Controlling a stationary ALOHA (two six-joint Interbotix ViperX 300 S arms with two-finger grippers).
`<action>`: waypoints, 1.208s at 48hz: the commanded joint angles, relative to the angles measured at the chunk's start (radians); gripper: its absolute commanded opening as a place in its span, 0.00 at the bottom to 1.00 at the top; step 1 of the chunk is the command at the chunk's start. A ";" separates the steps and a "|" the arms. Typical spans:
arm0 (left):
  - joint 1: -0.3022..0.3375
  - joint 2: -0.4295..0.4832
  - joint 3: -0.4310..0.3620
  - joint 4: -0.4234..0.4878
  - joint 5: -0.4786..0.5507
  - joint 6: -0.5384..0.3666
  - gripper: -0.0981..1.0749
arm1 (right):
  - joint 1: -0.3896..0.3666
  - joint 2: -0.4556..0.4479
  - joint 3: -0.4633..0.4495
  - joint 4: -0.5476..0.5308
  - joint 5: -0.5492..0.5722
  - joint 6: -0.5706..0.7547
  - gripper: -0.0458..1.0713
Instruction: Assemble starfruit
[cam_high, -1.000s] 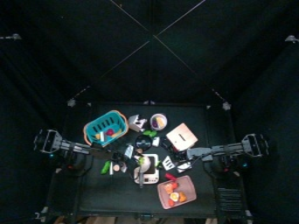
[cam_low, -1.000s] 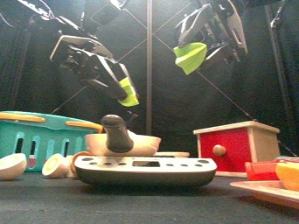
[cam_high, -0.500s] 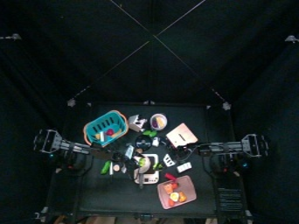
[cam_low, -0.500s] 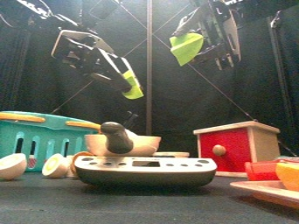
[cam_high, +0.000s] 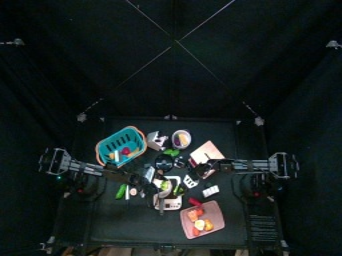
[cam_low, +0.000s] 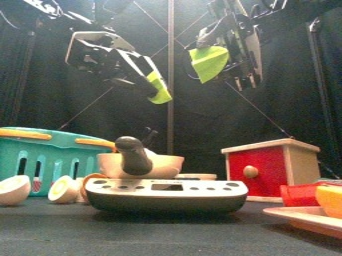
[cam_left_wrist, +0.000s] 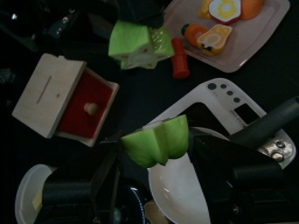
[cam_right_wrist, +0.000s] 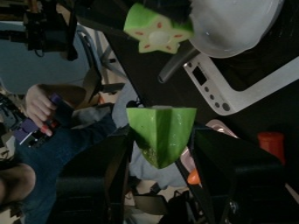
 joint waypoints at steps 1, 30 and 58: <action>-0.002 -0.003 -0.029 0.014 -0.018 -0.002 0.76 | -0.023 0.000 -0.043 0.054 0.052 -0.032 0.56; -0.003 0.020 -0.040 0.017 -0.021 -0.002 0.76 | -0.075 0.181 -0.196 0.097 0.233 -0.091 0.56; -0.003 0.028 -0.048 0.018 -0.021 -0.002 0.76 | -0.098 0.218 -0.236 0.078 0.273 -0.091 0.56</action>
